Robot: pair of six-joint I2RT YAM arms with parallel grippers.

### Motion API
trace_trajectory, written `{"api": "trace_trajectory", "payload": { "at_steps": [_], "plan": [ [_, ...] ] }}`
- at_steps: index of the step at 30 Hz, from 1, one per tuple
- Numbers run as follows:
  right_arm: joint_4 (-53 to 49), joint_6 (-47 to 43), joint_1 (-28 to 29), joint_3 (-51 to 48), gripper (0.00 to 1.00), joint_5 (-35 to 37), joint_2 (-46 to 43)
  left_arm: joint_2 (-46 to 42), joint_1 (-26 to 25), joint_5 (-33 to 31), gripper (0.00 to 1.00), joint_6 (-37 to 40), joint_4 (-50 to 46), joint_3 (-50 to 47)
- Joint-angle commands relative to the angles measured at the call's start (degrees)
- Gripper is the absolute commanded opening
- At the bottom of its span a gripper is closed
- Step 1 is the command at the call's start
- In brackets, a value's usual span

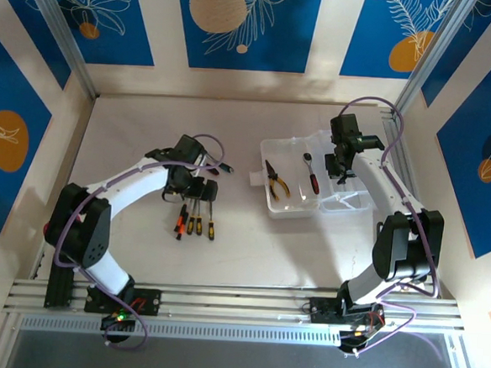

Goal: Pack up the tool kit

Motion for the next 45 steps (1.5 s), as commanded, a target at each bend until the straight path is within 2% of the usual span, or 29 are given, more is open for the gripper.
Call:
{"api": "trace_trajectory", "payload": {
  "at_steps": [1,8,11,18,24,29,35,45],
  "plan": [
    [-0.87,-0.51,0.35,0.85,0.26,0.66,-0.39,0.80,-0.85,-1.52,0.93,-0.35,-1.94,-0.94],
    [-1.22,0.00,0.60,1.03,0.29,-0.08,-0.93,0.78,-1.10,-1.34,0.83,-0.92,-2.05,-2.00],
    [-1.71,0.36,1.04,1.44,0.33,-0.87,-2.07,1.06,-1.12,-1.37,0.70,-1.05,-2.23,-2.60],
    [-0.83,0.71,3.28,1.05,0.54,-5.24,-4.77,3.37,-1.28,-1.81,0.42,-1.30,-2.32,-3.51],
    [-0.17,1.07,4.03,0.45,0.57,-6.43,-4.42,4.11,-2.15,-1.23,0.28,-1.66,-1.88,-3.74],
    [-0.12,1.16,4.22,0.46,0.57,-6.75,-3.83,5.10,-2.70,-1.04,0.22,-2.08,-1.03,-4.75],
    [-0.07,0.98,4.33,0.56,0.58,-7.04,-3.51,7.81,-2.73,-4.73,0.20,-2.68,-0.04,-6.24],
    [0.14,0.85,4.44,0.29,0.58,-7.12,-3.29,12.12,-2.72,-5.76,0.16,-2.90,1.37,-5.73]
  ]
}}
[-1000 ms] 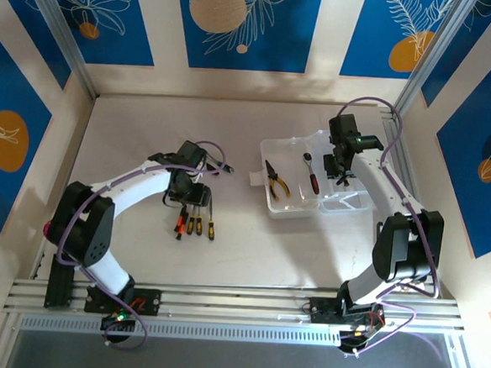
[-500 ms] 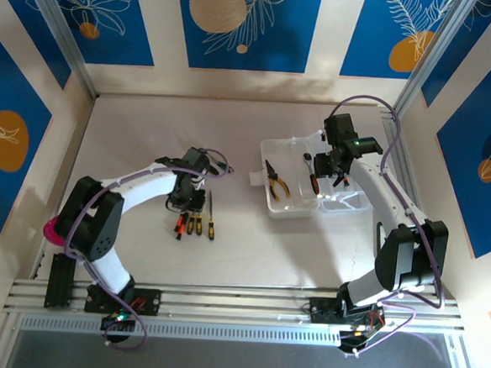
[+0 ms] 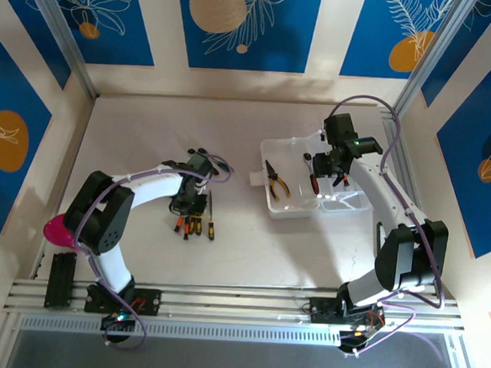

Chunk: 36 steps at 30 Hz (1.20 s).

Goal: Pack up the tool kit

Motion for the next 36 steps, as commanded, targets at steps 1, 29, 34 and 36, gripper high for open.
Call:
{"api": "trace_trajectory", "payload": {
  "at_steps": [1,29,34,36],
  "plan": [
    [0.18,0.30,0.26,0.25,0.58,-1.29,0.52,4.13,-0.21,-3.22,0.15,-0.46,0.29,-1.24],
    [1.77,0.70,1.17,-1.05,0.59,-8.06,-3.69,-9.82,0.18,-1.60,0.00,3.27,-5.01,9.95],
    [7.72,0.83,4.19,-2.25,0.68,-25.45,-7.14,-11.12,0.29,9.39,0.00,1.54,2.86,13.75],
    [10.95,1.54,6.59,-2.90,0.80,-30.90,-8.08,-10.97,0.58,16.02,0.00,-0.93,8.42,14.63]
  ]
}}
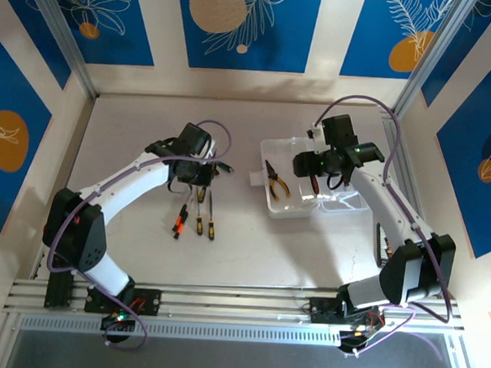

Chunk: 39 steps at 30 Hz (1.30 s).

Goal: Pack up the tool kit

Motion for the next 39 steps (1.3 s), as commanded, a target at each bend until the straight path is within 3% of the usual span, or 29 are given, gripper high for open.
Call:
{"api": "trace_trajectory", "payload": {
  "at_steps": [1,4,9,14,28,34,38,39],
  "plan": [
    [6.50,1.27,3.36,-1.17,0.86,-14.63,-2.47,-0.74,0.48,12.86,0.00,-3.25,9.82,2.74],
    [10.33,2.54,7.16,-1.74,1.00,-18.62,-1.72,0.84,0.47,20.21,0.00,-7.20,16.29,4.38],
    [14.88,4.09,11.32,-2.66,0.99,-20.07,1.28,2.37,0.47,27.22,0.00,-12.63,23.86,5.77],
    [19.64,6.71,11.97,-4.01,0.97,-21.46,2.77,1.81,0.49,30.38,0.00,-15.63,28.70,4.82],
    [25.95,9.84,12.99,-2.01,0.49,-23.81,6.06,-0.04,0.53,32.65,0.00,-19.04,35.20,-0.11],
    [25.60,9.84,13.44,-1.22,0.24,-23.51,6.89,-0.65,0.47,33.11,0.00,-19.06,35.97,-0.27],
    [24.67,9.47,13.44,-0.70,0.00,-22.61,6.45,-0.65,0.49,32.90,0.00,-18.29,35.12,0.13],
    [23.98,9.09,13.37,-0.57,0.00,-22.14,6.19,-0.73,0.55,32.45,0.00,-17.81,34.38,0.22]
  ]
}}
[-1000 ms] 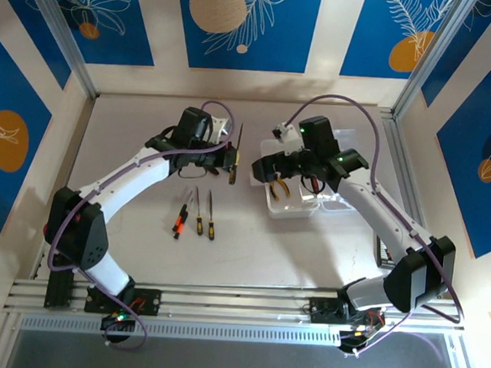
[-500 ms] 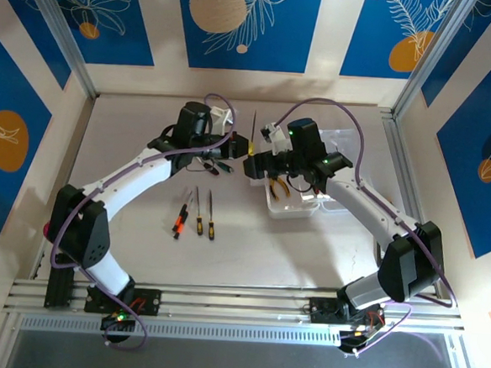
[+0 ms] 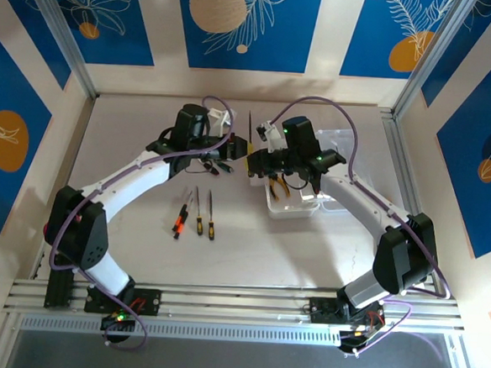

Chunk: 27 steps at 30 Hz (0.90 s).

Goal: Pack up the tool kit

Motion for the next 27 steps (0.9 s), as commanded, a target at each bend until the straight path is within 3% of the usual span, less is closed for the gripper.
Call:
{"api": "trace_trajectory", "payload": {
  "at_steps": [1,2,6,9,15,21,27],
  "plan": [
    [-1.05,-1.75,0.54,2.21,0.00,-0.14,-0.61,-1.78,0.21,0.58,0.00,1.38,0.15,0.19],
    [-2.20,-2.61,0.32,2.45,0.00,0.62,-0.97,-2.07,0.51,-0.31,0.11,2.67,-1.71,0.43],
    [-8.89,-7.01,-2.80,3.38,0.00,4.31,-3.35,-5.66,4.50,-9.60,0.71,10.98,-14.70,1.48],
    [-15.73,-9.73,-7.47,4.54,0.00,8.36,-5.02,-7.66,8.28,-18.32,0.99,17.54,-25.89,3.42],
    [-26.03,-12.47,-18.53,5.92,0.00,25.70,-5.48,-6.94,11.87,-32.04,1.00,23.33,-38.11,4.50],
    [-29.45,-12.21,-23.82,5.14,0.00,43.73,-3.31,-6.65,12.07,-34.75,1.00,22.64,-37.66,-0.96],
    [-27.51,-15.02,-24.69,3.29,0.00,52.64,-1.75,-6.45,12.05,-34.30,1.00,22.08,-37.07,-4.73]
  ]
}}
